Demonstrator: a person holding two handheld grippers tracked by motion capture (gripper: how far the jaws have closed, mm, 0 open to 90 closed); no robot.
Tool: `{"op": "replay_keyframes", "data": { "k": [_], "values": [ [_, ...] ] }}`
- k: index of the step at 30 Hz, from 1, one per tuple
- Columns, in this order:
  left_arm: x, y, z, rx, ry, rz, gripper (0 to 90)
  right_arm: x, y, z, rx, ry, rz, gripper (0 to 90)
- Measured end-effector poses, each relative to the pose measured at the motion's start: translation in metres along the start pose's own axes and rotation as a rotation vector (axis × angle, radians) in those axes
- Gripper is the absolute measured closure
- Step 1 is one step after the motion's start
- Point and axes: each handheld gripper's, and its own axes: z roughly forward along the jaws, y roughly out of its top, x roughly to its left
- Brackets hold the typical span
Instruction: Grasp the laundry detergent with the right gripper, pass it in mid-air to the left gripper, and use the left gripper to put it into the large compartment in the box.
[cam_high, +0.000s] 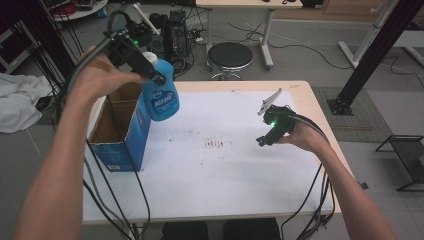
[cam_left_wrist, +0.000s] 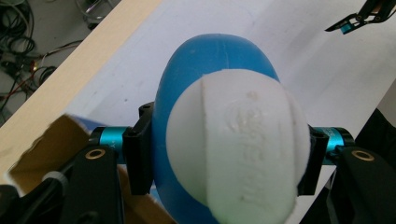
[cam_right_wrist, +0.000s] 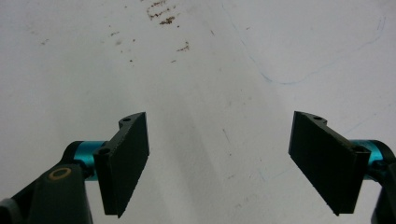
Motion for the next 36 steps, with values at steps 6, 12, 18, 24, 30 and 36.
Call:
{"op": "replay_keyframes", "data": {
  "k": [6,12,18,24,30,36],
  "values": [
    [0.024,-0.014,-0.024,0.021,0.050,-0.052,38.3,-0.002,-0.001,0.000,0.003,-0.002,-0.003,19.6],
    [0.039,-0.029,-0.037,0.035,0.088,-0.086,38.3,-0.005,-0.004,0.001,0.009,-0.006,-0.005,19.6],
    [0.049,-0.045,-0.040,0.050,0.106,-0.135,38.3,-0.007,-0.007,0.003,0.027,-0.012,0.000,19.6],
    [0.055,-0.060,-0.038,0.067,0.133,-0.167,38.3,-0.006,-0.007,0.004,0.041,-0.008,0.003,19.6],
    [0.060,-0.074,-0.025,0.096,0.118,-0.170,38.2,-0.005,-0.007,0.007,0.050,-0.009,0.002,19.6],
    [0.066,-0.089,-0.002,0.123,0.087,-0.184,38.2,-0.002,-0.005,0.007,0.048,-0.023,-0.003,19.6]
  ]
}}
